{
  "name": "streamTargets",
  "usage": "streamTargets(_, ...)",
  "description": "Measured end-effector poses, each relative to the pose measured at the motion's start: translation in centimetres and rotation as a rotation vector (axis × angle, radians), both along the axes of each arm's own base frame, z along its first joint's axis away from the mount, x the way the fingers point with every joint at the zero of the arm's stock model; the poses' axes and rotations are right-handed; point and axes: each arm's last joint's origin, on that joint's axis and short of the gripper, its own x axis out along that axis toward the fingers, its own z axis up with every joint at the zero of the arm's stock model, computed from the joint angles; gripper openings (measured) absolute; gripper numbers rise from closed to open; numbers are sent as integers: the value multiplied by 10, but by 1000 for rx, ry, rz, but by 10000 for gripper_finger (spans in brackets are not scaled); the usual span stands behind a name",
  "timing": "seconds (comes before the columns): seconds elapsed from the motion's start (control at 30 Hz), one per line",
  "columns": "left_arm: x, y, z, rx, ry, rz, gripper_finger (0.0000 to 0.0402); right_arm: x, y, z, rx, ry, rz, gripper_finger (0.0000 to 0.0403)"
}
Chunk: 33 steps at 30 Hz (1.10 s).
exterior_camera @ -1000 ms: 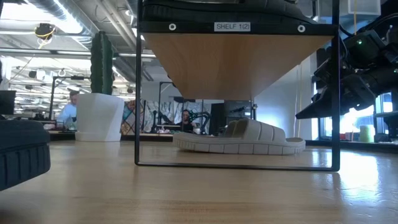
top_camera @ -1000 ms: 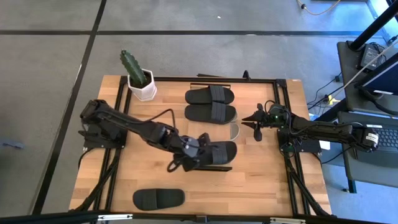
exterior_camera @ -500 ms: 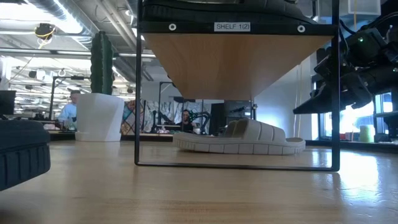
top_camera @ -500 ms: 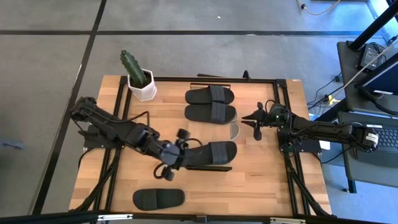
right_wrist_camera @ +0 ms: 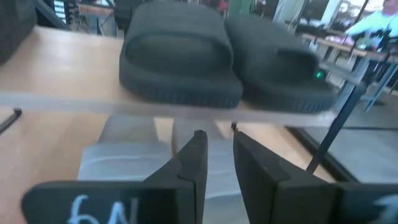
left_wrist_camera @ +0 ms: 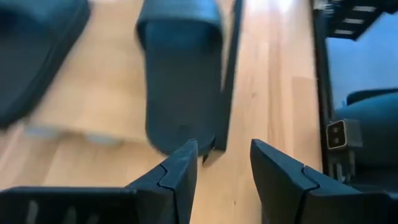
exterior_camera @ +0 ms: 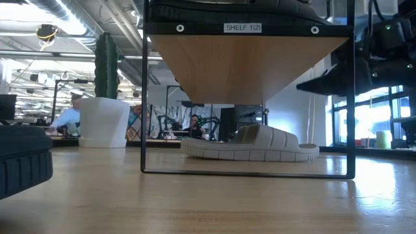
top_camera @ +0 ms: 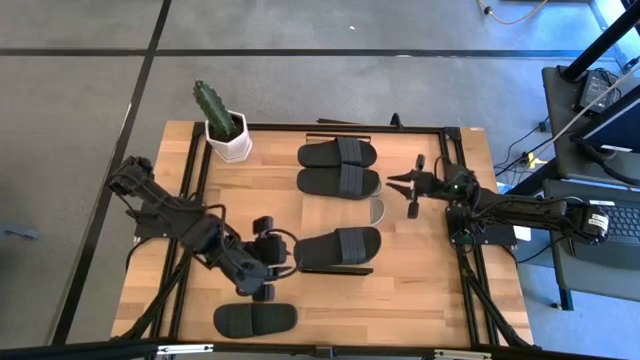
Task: Pick and place slides into the shelf
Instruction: Put the black slipper on the shelf
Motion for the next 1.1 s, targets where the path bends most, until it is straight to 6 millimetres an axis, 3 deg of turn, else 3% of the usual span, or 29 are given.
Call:
streamTargets(0.33, 7, -6, -26, -176, 116, 271, 140, 0, -1, 5, -38, -43, -12, 80)
streamTargets(0.67, 34, -9, -62, -292, 308, 320, 140, 0, -1, 4, -44, -28, -32, 80)
streamTargets(0.87, 45, -14, -85, -548, 529, 483, 140, 0, -1, 4, -43, -27, -32, 80)
streamTargets(1.1, 40, -30, -92, -776, 706, 746, 140, 0, -1, 4, -47, -26, -32, 80)
